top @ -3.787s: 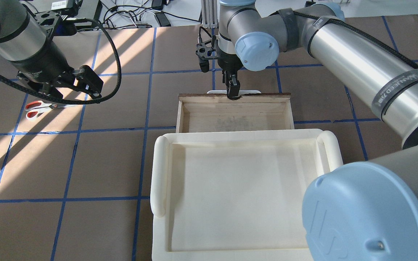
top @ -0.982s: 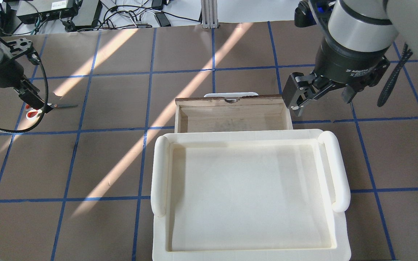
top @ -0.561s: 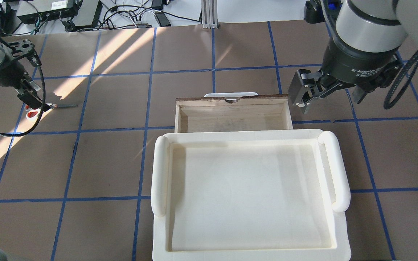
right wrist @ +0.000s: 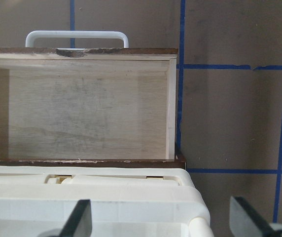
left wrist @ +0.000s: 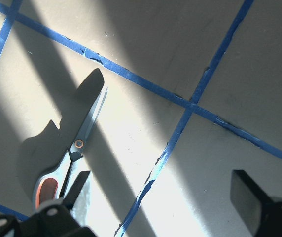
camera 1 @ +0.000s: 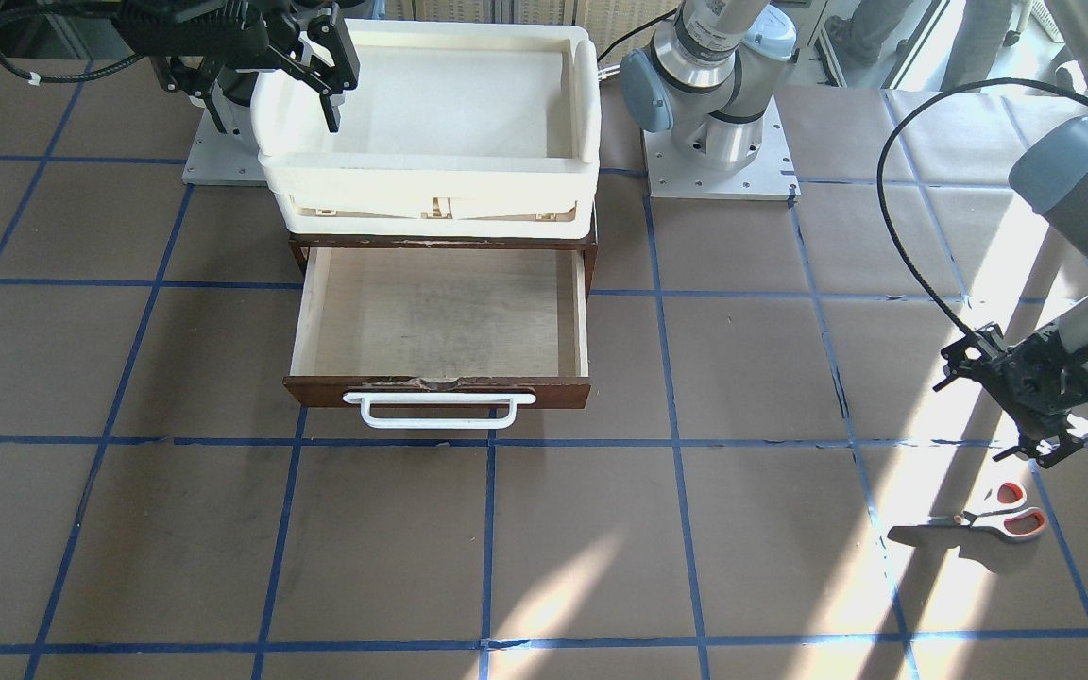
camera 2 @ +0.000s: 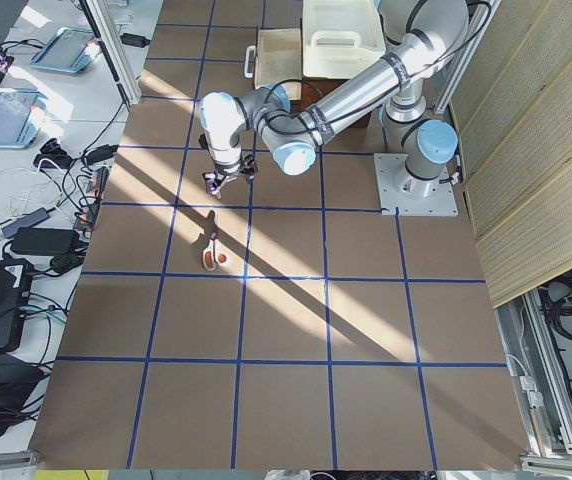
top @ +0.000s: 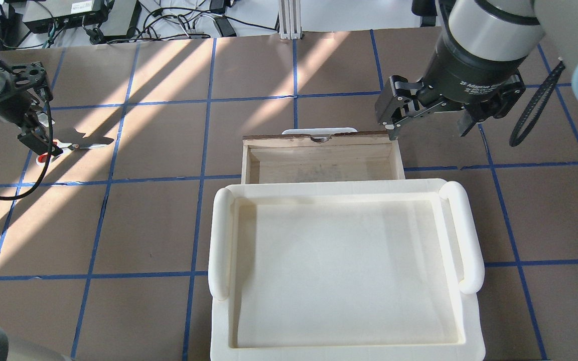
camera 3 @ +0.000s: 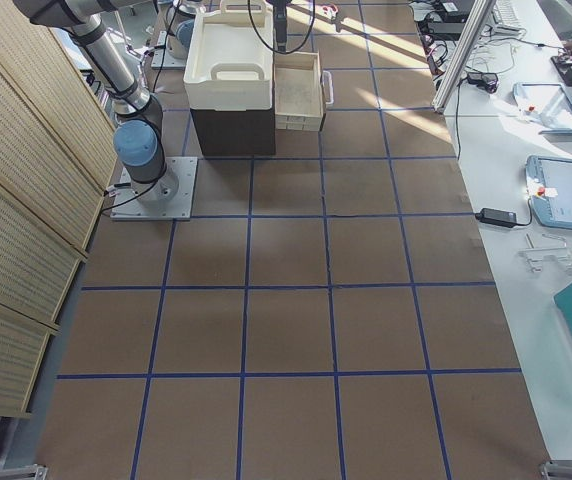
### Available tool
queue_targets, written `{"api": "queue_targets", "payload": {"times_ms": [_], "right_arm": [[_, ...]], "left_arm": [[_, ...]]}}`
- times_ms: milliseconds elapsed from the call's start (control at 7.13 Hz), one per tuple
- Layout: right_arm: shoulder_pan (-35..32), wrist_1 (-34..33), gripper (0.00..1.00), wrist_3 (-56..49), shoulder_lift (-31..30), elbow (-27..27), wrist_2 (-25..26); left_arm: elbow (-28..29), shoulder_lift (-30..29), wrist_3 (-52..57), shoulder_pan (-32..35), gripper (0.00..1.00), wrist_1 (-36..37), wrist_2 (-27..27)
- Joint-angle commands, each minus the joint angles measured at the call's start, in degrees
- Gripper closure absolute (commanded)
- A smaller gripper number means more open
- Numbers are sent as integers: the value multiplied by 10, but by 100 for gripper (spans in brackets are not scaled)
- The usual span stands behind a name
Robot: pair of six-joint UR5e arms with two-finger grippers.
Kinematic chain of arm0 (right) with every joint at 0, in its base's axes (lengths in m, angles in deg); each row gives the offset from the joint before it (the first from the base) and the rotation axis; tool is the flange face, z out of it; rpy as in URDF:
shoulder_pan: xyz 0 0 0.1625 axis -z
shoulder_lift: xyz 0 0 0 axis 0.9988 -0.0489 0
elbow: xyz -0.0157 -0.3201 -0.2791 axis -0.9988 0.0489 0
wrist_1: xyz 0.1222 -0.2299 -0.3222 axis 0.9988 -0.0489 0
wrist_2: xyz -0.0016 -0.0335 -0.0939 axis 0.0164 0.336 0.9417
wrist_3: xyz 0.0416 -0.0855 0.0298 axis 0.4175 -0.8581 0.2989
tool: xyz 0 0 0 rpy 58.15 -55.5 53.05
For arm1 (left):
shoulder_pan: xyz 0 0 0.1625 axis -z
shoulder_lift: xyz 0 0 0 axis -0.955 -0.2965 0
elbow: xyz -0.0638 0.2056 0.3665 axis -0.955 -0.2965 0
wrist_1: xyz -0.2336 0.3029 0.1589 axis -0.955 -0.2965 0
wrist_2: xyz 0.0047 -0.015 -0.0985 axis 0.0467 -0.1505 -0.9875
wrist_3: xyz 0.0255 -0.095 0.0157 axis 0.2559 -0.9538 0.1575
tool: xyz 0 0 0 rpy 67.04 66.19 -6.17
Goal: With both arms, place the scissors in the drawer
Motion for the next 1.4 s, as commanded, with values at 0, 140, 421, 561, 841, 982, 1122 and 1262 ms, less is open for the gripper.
{"api": "queue_targets", "payload": {"times_ms": [0, 140, 421, 561, 841, 982, 1122, 1262], "right_arm": [[26, -21, 0, 6, 22, 16, 1], [26, -24, 0, 4, 23, 15, -5], [28, -37, 0, -4, 50, 14, 0], [28, -78, 0, -4, 58, 15, 2], [29, -77, 0, -4, 67, 20, 2], [29, -81, 0, -5, 69, 20, 2], [35, -82, 0, -12, 71, 21, 9], [49, -80, 0, -44, 68, 21, 30]], "left_arm": [[2, -15, 35, -8, 0, 18, 2], [2, -30, 81, -8, 0, 54, 3], [7, -57, 151, -9, 0, 102, 32], [16, -69, 152, -10, 0, 103, 34], [26, -92, 204, -19, 0, 103, 49], [30, -102, 219, -20, 0, 106, 47], [30, -112, 233, -20, 0, 123, 47], [30, -124, 238, -22, 0, 128, 44]]}}
